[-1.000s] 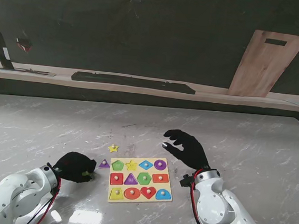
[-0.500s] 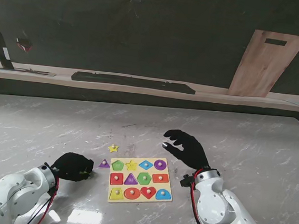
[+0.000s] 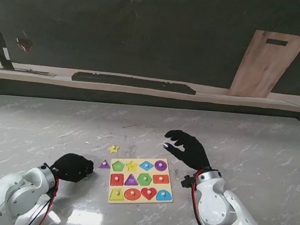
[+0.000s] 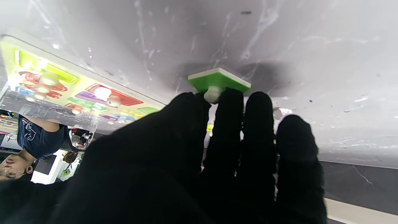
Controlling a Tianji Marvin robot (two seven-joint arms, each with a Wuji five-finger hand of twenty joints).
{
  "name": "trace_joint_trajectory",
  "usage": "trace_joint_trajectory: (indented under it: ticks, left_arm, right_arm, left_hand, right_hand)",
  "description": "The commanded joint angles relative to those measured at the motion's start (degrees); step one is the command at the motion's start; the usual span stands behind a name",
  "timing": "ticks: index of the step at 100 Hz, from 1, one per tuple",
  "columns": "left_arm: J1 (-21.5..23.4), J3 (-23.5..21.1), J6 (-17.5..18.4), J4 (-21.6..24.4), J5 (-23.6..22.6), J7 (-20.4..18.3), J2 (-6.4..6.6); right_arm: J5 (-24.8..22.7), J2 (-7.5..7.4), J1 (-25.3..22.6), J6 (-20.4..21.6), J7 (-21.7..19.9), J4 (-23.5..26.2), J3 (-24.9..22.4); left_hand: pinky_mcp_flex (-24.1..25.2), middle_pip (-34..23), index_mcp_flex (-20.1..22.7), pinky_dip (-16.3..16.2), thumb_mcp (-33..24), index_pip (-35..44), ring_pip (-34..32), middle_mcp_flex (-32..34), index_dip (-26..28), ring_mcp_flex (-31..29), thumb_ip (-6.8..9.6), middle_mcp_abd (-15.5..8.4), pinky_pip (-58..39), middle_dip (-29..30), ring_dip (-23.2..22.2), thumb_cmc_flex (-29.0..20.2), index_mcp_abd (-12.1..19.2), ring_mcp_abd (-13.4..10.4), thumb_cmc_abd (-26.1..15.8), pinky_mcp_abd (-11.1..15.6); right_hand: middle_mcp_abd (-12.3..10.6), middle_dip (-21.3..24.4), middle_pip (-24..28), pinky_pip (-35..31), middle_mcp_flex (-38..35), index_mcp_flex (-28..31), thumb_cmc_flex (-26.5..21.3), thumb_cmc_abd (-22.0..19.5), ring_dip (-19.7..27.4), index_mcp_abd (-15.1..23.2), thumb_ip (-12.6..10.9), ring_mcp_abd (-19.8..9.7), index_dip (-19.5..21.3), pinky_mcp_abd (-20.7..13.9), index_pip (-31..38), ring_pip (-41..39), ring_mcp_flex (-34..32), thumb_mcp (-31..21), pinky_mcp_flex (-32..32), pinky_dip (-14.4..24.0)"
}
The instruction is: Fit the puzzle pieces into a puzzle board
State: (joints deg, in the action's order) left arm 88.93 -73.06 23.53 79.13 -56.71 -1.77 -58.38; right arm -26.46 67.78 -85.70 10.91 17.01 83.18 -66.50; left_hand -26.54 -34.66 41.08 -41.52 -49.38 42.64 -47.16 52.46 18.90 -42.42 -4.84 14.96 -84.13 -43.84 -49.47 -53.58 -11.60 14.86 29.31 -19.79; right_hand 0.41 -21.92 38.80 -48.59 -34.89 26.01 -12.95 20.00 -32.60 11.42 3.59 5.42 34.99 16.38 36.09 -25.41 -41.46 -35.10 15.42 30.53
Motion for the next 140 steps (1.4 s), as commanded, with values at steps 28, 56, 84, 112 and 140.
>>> trace_joint_trajectory:
  ticks: [28,56,84,112,140]
  left_arm:
    - [0.7,0.7,-0.2,-1.5,-2.9,0.1,0.48]
    - [0.3,1.9,-0.5,-3.3,-6.2,3.6,0.79]
    - [0.2,2.0,-0.2,-3.7,-8.5,5.4,1.1]
    - [-1.1,4.3,-0.4,-6.0,-13.2,9.6,1.97]
    - [-1.5,5.3,-1.4,-6.9,-13.8,10.1,2.17]
  right_arm:
    - [-0.4,0.02,-0.8,-0.1,0.3,0.5,-0.1]
    - [-0.5,-0.02,-1.1,-0.2,0.3,0.8,-0.3]
    - [-0.6,-0.05,-1.3,-0.1,0.3,0.9,-0.4]
    - [-0.7,-0.03,-1.5,-0.2,0.5,1.0,-0.6]
    - [-0.9,-0.05,-1.6,-0.1,0.6,1.1,-0.8]
  left_hand:
    - [0.3,14.2,-7.8,0.3,7.0,1.2,3.5,4.0,4.8,-1.5,-0.68,-3.0,-0.5,-0.4,-1.5,-8.1,0.7,-1.3,3.2,4.1]
    - [-2.2,15.4,-9.9,1.0,6.6,7.8,2.4,7.5,8.9,-4.5,-1.06,-6.9,-1.8,4.7,2.9,-8.9,3.3,-2.9,3.9,5.3]
    - [-3.3,15.4,-8.1,1.8,6.4,6.1,1.2,9.1,5.3,-5.9,-1.45,-6.3,-2.1,6.8,4.7,-8.0,1.4,-3.5,4.7,4.9]
    - [-5.4,11.4,-6.0,2.8,10.4,13.6,-3.1,11.2,4.8,-6.0,-2.32,-6.7,-3.4,6.3,7.0,-3.6,6.1,-5.3,5.7,5.5]
    - [-0.7,5.9,-2.5,2.1,11.9,16.6,-4.2,4.0,4.7,-0.9,-2.14,-4.0,-1.9,0.2,5.5,-3.3,9.8,-3.8,4.5,4.2]
  right_hand:
    - [-0.3,-0.3,0.7,-1.0,-1.3,0.7,0.4,-1.7,-0.5,1.4,-1.3,0.2,-0.5,0.5,0.4,-1.0,-0.1,1.1,-0.5,0.8]
    - [-0.4,-0.3,0.7,-1.0,-1.6,1.1,0.3,-1.7,-0.5,1.6,-1.3,0.1,-0.5,0.5,0.5,-1.0,-0.2,1.1,-0.5,0.8]
    - [-0.3,-0.4,0.7,-1.0,-1.7,1.4,0.3,-1.7,-0.5,1.7,-1.3,0.2,-0.5,0.5,0.7,-1.1,-0.3,1.1,-0.5,0.8]
    - [-0.2,-0.4,0.7,-1.0,-1.7,1.4,0.3,-1.7,-0.5,1.9,-1.3,0.3,-0.4,0.5,0.7,-1.0,-0.3,1.2,-0.5,0.8]
    - [-0.3,-0.4,0.7,-1.0,-1.7,1.6,0.2,-1.7,-0.5,1.9,-1.3,0.3,-0.4,0.5,0.7,-1.0,-0.3,1.2,-0.5,0.8]
